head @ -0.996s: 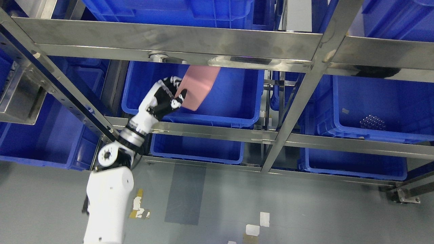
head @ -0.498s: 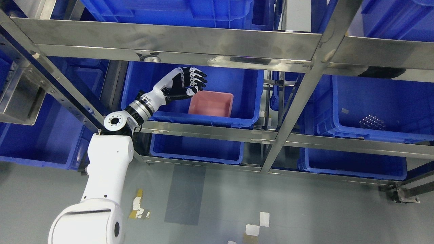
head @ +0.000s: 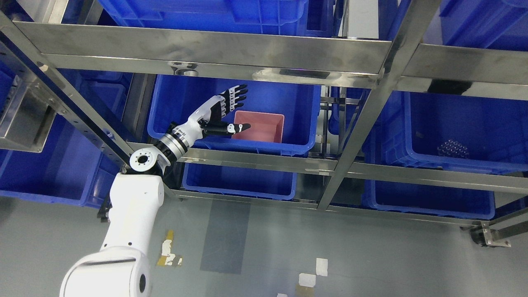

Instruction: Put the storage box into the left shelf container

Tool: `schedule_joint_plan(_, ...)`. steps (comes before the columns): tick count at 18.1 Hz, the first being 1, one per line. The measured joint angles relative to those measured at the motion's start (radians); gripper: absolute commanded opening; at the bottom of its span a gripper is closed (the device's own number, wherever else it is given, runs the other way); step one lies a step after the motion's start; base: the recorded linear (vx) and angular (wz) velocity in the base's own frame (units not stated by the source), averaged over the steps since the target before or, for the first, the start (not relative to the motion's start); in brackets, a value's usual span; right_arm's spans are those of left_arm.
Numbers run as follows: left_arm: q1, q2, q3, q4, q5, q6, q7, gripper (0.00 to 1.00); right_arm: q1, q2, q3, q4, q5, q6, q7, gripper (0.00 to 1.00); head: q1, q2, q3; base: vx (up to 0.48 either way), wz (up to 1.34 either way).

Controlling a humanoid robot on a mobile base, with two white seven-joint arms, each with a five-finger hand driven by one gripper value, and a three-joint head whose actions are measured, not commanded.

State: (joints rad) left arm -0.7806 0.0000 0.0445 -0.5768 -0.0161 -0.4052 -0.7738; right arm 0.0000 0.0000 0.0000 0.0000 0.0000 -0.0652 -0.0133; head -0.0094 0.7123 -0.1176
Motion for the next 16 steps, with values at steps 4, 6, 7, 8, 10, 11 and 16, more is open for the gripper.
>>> schedule_joint_plan(4, 0.144, 0.0, 0.015, -0.151, 0.054, -0.019, 0.223, 0.99, 0.0, 0.0, 0.0, 0.0, 0.0, 0.0, -0.001, 1.0, 0.0, 0.0, 0.0, 0.0, 0.0)
schedule_joint_plan(6, 0.247, 0.0, 0.007, -0.27, 0.07, -0.015, 0.364, 0.99, 0.0, 0.0, 0.0, 0.0, 0.0, 0.0, -0.002, 1.0, 0.0, 0.0, 0.0, 0.0, 0.0)
schedule_joint_plan(7, 0.295, 0.0, 0.001, -0.332, 0.075, 0.001, 0.434, 0.99, 0.0, 0.0, 0.0, 0.0, 0.0, 0.0, -0.003, 1.0, 0.0, 0.0, 0.0, 0.0, 0.0)
schedule_joint_plan(8, 0.344, 0.0, -0.008, -0.403, 0.08, 0.023, 0.511, 0.99, 0.0, 0.0, 0.0, 0.0, 0.0, 0.0, -0.004, 1.0, 0.0, 0.0, 0.0, 0.0, 0.0)
schedule_joint_plan(10, 0.402, 0.0, -0.022, -0.516, 0.087, 0.061, 0.626, 0.99, 0.0, 0.0, 0.0, 0.0, 0.0, 0.0, -0.005, 1.0, 0.0, 0.0, 0.0, 0.0, 0.0)
schedule_joint_plan(11, 0.426, 0.0, -0.029, -0.569, 0.09, 0.077, 0.663, 0.99, 0.0, 0.0, 0.0, 0.0, 0.0, 0.0, -0.005, 1.0, 0.0, 0.0, 0.0, 0.0, 0.0)
schedule_joint_plan(16, 0.503, 0.0, -0.072, -0.781, 0.101, 0.112, 0.726, 0.99, 0.0, 0.0, 0.0, 0.0, 0.0, 0.0, 0.0, 1.0, 0.0, 0.0, 0.0, 0.001, -0.01)
